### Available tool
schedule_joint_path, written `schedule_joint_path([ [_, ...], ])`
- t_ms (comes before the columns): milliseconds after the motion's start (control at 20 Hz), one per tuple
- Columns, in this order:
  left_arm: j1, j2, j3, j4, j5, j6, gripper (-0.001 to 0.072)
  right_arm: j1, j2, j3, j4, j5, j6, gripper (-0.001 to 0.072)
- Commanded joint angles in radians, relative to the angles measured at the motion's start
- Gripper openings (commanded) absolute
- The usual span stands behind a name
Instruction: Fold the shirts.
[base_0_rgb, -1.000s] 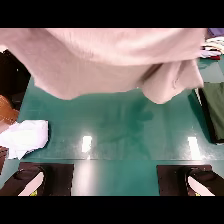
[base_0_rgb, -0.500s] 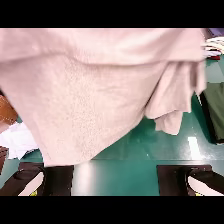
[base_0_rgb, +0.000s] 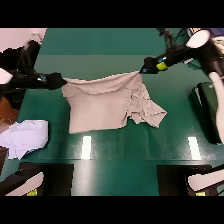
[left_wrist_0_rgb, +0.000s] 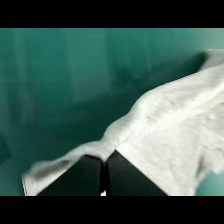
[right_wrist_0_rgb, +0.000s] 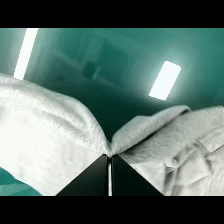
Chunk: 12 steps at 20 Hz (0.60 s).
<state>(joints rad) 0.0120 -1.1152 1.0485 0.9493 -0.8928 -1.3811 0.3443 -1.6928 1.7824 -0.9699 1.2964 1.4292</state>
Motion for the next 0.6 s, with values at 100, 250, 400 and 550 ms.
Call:
schedule_joint_path([
  [100, 0.0, -0.221, -0.04, -0.067, 0.233, 0.08, 0.0023, 0.001, -0.198, 0.117, 0.01, -0.063, -0.02, 0.0012],
  [250, 0.01, -0.24, -0.038, -0.067, 0.247, 0.079, 0.0417, -0.007, -0.232, 0.181, 0.01, -0.051, -0.016, 0.0419],
  [400, 0.072, -0.238, 0.023, -0.062, 0.08, 0.08, 0.0552, -0.048, -0.206, 0.227, 0.01, 0.005, -0.016, 0.0418],
  [550, 0.204, -0.234, 0.094, -0.054, -0.244, 0.109, 0.0551, -0.108, -0.114, 0.185, 0.007, 0.116, -0.029, 0.0416],
])
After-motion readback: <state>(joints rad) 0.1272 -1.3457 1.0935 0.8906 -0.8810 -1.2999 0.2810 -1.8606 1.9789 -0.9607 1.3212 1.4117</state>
